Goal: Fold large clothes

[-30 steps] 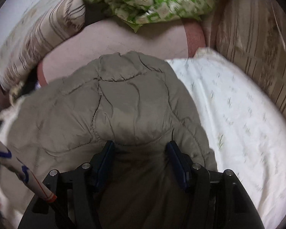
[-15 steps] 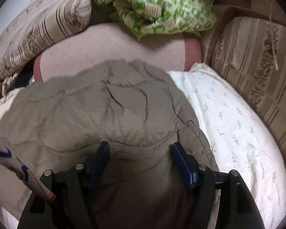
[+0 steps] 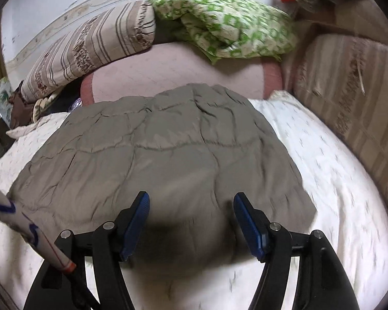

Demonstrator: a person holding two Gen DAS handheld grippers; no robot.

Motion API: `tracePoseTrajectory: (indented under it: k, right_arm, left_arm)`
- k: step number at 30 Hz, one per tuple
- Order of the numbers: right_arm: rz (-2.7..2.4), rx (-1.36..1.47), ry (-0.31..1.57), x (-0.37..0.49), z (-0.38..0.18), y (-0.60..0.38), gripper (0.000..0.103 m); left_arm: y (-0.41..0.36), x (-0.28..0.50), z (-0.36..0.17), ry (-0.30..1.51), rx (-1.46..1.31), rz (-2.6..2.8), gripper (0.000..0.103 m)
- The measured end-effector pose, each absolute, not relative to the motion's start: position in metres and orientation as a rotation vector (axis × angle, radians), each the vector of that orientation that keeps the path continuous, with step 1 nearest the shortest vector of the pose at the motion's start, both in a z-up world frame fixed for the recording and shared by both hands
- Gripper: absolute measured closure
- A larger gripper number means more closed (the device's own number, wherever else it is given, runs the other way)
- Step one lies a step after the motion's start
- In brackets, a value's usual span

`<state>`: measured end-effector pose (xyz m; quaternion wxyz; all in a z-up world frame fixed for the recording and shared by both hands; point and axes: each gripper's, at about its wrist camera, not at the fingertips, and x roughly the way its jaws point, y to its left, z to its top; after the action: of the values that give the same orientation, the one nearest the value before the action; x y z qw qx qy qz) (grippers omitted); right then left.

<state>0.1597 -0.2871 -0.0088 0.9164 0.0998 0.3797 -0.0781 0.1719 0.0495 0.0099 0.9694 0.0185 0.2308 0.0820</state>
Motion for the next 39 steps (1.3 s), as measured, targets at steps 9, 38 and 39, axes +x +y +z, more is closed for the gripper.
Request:
tracePoseTrajectory:
  k: [9, 38, 39]
  right_arm:
    - [-0.184, 0.195, 0.822, 0.097, -0.007, -0.251, 0.027]
    - [-0.263, 0.024, 0.864, -0.082, 0.046, -0.189, 0.010]
    - [-0.263, 0.027, 0.860, -0.085, 0.048, -0.188, 0.010]
  left_arm:
    - [0.042, 0.080, 0.031, 0.459, 0.053, 0.095, 0.012]
    - [0.037, -0.077, 0.012, 0.681, 0.054, 0.013, 0.007]
    - [0.039, -0.079, 0.014, 0.685, 0.052, 0.022, 0.007]
